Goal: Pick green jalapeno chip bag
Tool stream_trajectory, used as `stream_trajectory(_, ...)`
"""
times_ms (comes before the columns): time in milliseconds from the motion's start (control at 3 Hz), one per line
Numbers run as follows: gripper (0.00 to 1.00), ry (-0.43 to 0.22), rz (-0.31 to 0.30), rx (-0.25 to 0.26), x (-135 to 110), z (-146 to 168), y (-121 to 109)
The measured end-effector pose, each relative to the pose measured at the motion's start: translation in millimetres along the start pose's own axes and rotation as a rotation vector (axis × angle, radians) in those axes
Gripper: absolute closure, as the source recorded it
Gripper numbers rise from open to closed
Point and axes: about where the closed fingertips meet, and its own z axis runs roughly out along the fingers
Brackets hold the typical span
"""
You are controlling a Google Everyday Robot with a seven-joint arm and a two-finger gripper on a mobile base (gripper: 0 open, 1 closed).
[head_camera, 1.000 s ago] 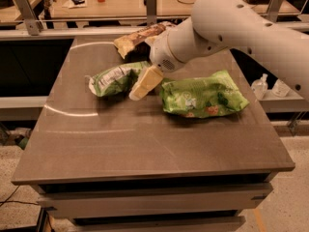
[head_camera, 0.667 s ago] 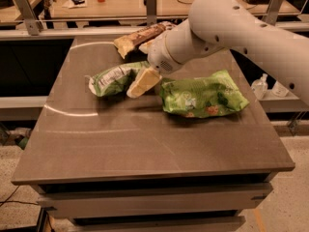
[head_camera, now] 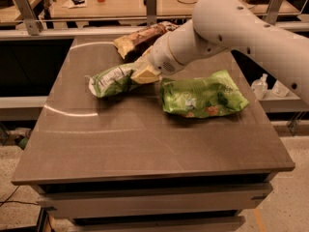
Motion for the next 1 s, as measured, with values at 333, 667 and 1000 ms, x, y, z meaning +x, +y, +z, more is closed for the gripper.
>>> stream_trajectory(333, 0.87, -0.012, 0.002, -0.001, -2.7, -4.5, 1.4)
stream_trajectory(667, 1.00, -0.070, 0.035, 0.022, -13.2, -12.2, -3.0)
stream_trajectory(1000, 1.00, -0.189, 0.064, 0.063, -42.8, -27.0, -19.8)
